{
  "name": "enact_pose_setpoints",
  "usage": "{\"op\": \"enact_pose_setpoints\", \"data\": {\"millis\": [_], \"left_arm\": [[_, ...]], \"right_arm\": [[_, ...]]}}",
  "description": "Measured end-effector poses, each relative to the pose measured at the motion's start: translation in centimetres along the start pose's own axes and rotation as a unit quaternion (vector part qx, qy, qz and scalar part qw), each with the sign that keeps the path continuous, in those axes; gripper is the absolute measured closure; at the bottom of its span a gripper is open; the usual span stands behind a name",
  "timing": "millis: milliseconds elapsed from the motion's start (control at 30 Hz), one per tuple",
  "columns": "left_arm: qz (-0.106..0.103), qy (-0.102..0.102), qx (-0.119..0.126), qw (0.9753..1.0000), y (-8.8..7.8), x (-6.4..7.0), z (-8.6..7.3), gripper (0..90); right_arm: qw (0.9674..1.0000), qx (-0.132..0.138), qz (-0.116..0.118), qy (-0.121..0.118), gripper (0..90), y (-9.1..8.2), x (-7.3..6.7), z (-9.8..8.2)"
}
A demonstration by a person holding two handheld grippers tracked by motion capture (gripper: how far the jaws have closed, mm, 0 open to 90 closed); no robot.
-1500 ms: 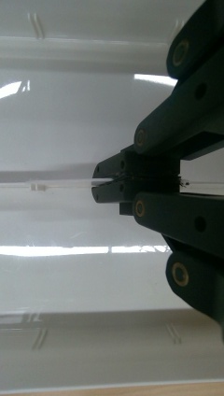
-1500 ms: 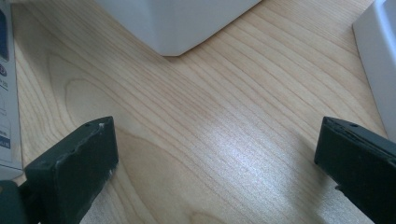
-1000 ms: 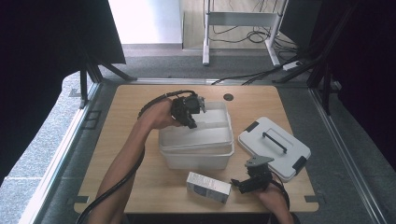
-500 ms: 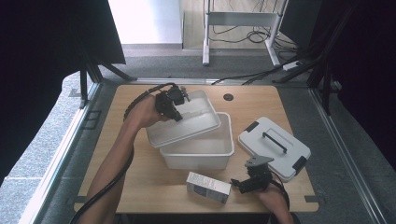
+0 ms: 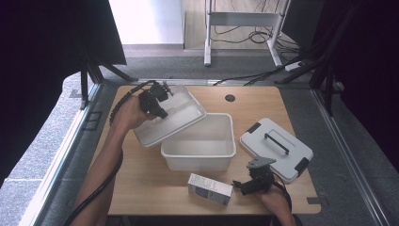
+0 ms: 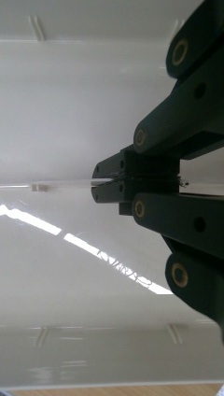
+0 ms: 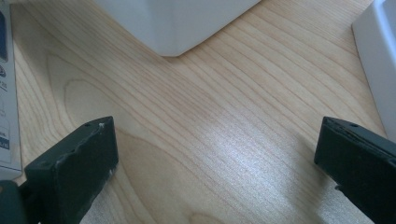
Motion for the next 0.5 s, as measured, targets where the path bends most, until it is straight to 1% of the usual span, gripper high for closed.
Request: {"op": "enact_pose_setpoints", "data": {"millis": [200,367,500], "left_arm": [[0.016,-0.024,-0.003,0.9996,-0.8,-1.3,-1.5,89.1],[0.029,-0.049,0.001,0.9984,-1.5,-2.3,-2.9,89.0],[0.042,-0.063,0.000,0.9972,-2.1,-3.1,-4.0,89.0]], "right_arm": [[1.0000,0.000,0.000,0.000,0.0,0.0,0.0,0.0],[1.0000,0.000,0.000,-0.001,0.0,0.0,0.0,0.0],[1.0000,0.000,0.000,-0.002,0.0,0.0,0.0,0.0]]}}
Point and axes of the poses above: each handheld gripper's, and its own axes: y roughly forward along the jaws, z roughly out of its top, x roughly to its right, the point moved 4 cm from there along y, roughly forward along the jaws, and after that the axes turned 15 degrees about x, right-handed, at the moved point
